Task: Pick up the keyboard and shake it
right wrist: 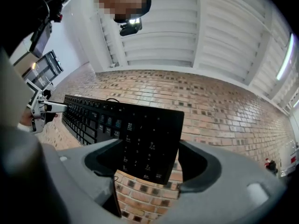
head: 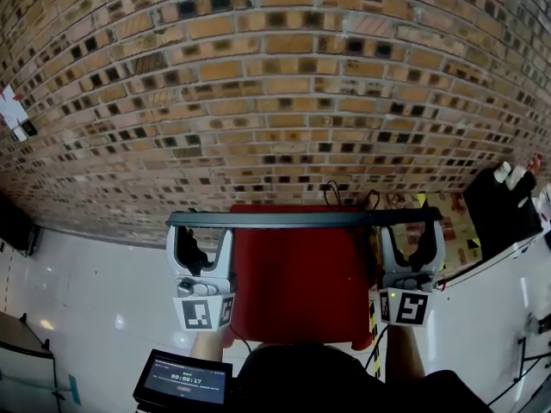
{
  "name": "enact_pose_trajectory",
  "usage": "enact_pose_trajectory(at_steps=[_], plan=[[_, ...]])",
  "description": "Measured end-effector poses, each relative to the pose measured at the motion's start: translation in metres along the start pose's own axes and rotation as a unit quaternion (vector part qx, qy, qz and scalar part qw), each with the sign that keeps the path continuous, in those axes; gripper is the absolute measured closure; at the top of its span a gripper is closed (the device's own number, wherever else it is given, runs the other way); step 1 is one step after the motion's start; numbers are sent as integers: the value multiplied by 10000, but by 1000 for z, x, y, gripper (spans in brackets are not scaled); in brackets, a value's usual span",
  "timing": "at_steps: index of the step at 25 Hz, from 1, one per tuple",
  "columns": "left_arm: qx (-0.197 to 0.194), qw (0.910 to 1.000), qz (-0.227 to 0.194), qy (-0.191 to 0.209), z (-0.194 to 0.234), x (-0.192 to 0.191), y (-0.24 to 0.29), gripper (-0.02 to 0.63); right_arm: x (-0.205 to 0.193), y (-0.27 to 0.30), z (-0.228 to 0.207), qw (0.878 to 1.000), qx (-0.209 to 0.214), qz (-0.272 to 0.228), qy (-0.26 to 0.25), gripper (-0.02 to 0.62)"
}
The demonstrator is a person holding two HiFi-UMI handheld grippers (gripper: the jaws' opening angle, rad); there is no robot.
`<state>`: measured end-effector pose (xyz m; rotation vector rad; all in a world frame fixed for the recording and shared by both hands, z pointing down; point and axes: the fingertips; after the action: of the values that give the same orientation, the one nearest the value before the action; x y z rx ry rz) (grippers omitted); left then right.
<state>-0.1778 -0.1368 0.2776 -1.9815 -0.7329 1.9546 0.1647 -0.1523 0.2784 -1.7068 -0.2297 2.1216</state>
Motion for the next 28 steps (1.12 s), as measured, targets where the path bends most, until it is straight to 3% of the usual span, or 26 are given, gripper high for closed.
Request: enact_pose_trajectory(at_steps=[5,9,13,20,28], plan=[[-56,9956,925,-138,-9,-59,-12,205,-70,-14,3,9950,120,980,134,244],[-134,9821,1855,-297,-15,-121,-43,206,-132,-44,14,9820,189,1871,199,244],[-183,9676,2462,-529,-19,-161,-76,206,-166,-75,24,9689,182,2451,279,245],[-154,9508,3031,-623,-27,-192,-112,206,-205,-107,33,9502,246,3082,383,245],[-154,9448,3219,-587,-31,-201,-126,207,-216,-116,37,9438,334,3268,374,245]])
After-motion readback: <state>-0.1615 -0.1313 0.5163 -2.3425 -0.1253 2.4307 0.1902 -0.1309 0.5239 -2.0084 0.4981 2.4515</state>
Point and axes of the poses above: the fingertips, and each gripper's own axes: y forward along the fingers, z to its left, x out of its top, and after that the axes turned 1 degree about z, right-handed
